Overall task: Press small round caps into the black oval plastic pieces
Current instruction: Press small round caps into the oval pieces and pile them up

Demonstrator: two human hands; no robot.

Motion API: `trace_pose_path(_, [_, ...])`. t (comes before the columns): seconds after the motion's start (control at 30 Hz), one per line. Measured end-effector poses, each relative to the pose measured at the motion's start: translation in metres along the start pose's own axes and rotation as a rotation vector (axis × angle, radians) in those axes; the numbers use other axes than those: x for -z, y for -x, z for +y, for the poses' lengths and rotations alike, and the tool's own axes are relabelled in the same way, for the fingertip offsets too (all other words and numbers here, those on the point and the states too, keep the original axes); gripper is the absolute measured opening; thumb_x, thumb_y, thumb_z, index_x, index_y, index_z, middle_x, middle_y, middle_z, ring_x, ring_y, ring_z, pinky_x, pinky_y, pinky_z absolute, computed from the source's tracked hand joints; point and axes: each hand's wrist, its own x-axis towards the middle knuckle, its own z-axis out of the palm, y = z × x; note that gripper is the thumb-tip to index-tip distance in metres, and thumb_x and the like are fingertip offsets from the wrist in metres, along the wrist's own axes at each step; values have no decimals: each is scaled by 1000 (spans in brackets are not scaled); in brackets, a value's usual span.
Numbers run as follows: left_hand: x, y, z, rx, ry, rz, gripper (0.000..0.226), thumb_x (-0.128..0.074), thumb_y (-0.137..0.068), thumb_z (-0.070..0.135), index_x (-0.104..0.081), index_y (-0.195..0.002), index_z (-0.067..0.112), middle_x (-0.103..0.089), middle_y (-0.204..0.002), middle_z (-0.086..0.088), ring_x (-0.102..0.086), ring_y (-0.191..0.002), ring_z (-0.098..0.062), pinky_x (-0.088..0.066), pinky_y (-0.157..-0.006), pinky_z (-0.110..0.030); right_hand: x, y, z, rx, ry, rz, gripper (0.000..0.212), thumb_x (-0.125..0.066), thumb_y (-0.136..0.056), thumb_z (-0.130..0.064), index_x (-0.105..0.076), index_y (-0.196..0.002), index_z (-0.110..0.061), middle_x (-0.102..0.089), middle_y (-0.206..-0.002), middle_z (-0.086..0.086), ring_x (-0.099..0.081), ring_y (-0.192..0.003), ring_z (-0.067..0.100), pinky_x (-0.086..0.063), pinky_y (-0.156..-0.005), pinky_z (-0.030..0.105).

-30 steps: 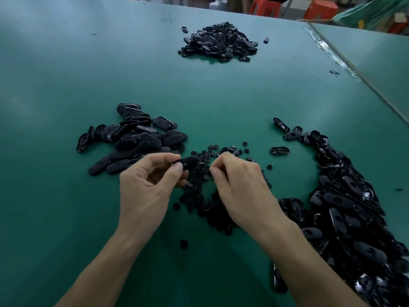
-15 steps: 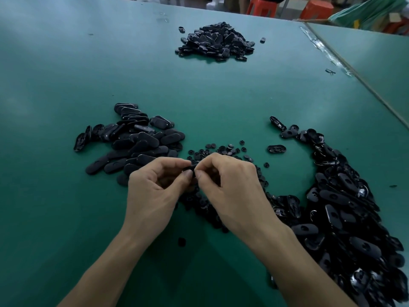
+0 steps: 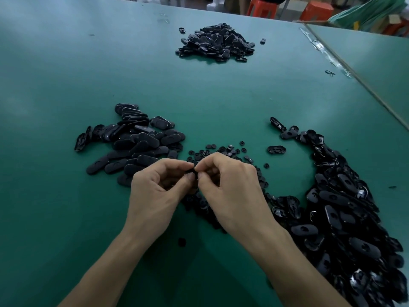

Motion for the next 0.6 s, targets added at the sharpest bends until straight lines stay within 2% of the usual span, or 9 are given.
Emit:
trace_pose_path(0.13, [1, 0, -1, -3, -2, -2, 22, -74, -83, -3, -73, -90, 18, -77, -84, -3, -75, -76, -19, -59, -72, -24, 4, -1, 0, -1, -35, -18, 14, -62, -96, -14, -71, -95, -24, -67, -83, -13, -62, -79, -1, -48, -68, 9])
trace_pose_path(0.23, [2, 0, -2, 3, -45, -27, 23, -76, -81, -1, -73, -92, 19, -77, -86, -1, -75, -79, -18, -60, -74, -24, 6, -2, 1, -23, -5, -40, 14, -61, -97, -16, -67, -94, -29, -65, -83, -13, -61, -78, 1, -52, -70, 19])
trace_pose_path(0.33, [2, 0, -2, -18, -103, -32, 25, -79, -79, -1, -71, -91, 20, -76, -87, 2, -73, -79, -13, -57, -73, -18, 6, -1, 0, -50, 39, -47, 16, -62, -97, -21, -53, -88, -32, -61, -82, -12, -58, -74, 3, -53, -62, 27])
trace_pose_path(0.4, [2, 1, -2, -37, -130, -33, 26, -78, -80, -1, -70, -91, 22, -76, -88, 5, -73, -80, -10, -56, -73, -16, 6, 0, -1, -44, 47, -48, 19, -62, -96, -22, -48, -87, -31, -61, -84, -8, -58, -75, 5, -53, -62, 30])
trace_pose_path(0.6, [1, 3, -6, -112, -259, -31, 27, -78, -83, 14, -67, -93, 36, -73, -88, 15, -71, -81, -8, -55, -75, -17, 8, 4, -8, -33, 98, -103, 17, -53, -99, -17, -51, -91, -31, -61, -88, 0, -59, -77, 19, -55, -66, 44])
